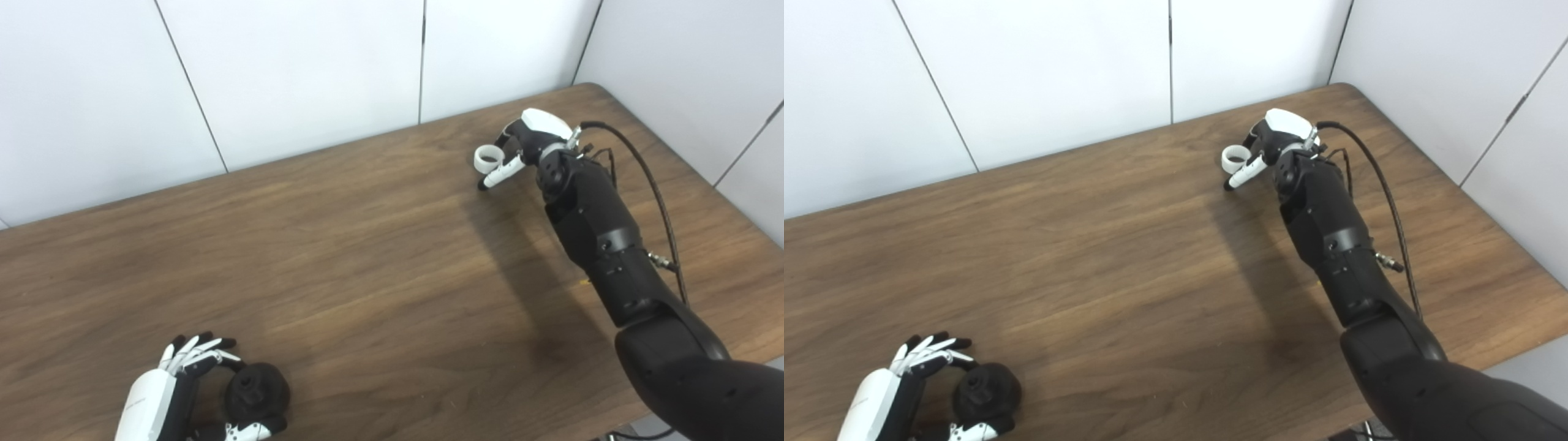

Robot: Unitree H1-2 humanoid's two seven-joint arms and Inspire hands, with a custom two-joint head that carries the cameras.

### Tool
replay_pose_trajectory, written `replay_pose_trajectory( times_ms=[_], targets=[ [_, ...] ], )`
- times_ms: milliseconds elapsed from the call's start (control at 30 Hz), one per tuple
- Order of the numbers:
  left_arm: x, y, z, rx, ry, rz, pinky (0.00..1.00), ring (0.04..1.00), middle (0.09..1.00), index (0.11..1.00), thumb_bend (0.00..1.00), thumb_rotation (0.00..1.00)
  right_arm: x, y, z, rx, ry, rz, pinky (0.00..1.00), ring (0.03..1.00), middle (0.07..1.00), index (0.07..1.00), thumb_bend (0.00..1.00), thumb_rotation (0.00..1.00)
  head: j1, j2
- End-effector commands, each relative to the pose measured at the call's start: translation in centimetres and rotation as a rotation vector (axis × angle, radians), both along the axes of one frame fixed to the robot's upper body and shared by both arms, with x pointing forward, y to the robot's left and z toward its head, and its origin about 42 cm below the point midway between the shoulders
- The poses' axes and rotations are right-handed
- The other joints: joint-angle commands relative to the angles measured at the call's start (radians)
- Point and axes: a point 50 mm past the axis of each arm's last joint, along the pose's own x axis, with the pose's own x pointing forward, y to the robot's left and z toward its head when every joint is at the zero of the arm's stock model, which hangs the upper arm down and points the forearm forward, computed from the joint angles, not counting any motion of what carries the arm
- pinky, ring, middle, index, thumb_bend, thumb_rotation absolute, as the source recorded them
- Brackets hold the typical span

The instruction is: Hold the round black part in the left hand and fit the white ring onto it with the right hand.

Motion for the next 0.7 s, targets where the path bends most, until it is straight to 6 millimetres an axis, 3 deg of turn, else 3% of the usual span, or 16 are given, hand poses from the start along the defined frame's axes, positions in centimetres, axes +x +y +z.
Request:
replay_pose_trajectory(
  times_ms=[0, 667],
  targets=[
    [0.08, 0.02, 1.49, 0.004, -0.076, -0.010, 1.00, 0.908, 0.797, 0.486, 0.52, 0.06, 0.81, -0.13, 2.76, -0.026, -0.088, -0.003, 1.00, 0.989, 0.908, 0.641, 0.80, 0.28, -0.001, 0.000],
    [0.01, 0.01, 1.61, 0.002, -0.073, -0.011, 1.00, 0.908, 0.797, 0.486, 0.52, 0.06, 0.84, 0.35, 2.50, -0.013, -0.132, 0.008, 1.00, 0.969, 0.888, 0.597, 0.77, 0.23, -0.001, 0.005]
  ],
)
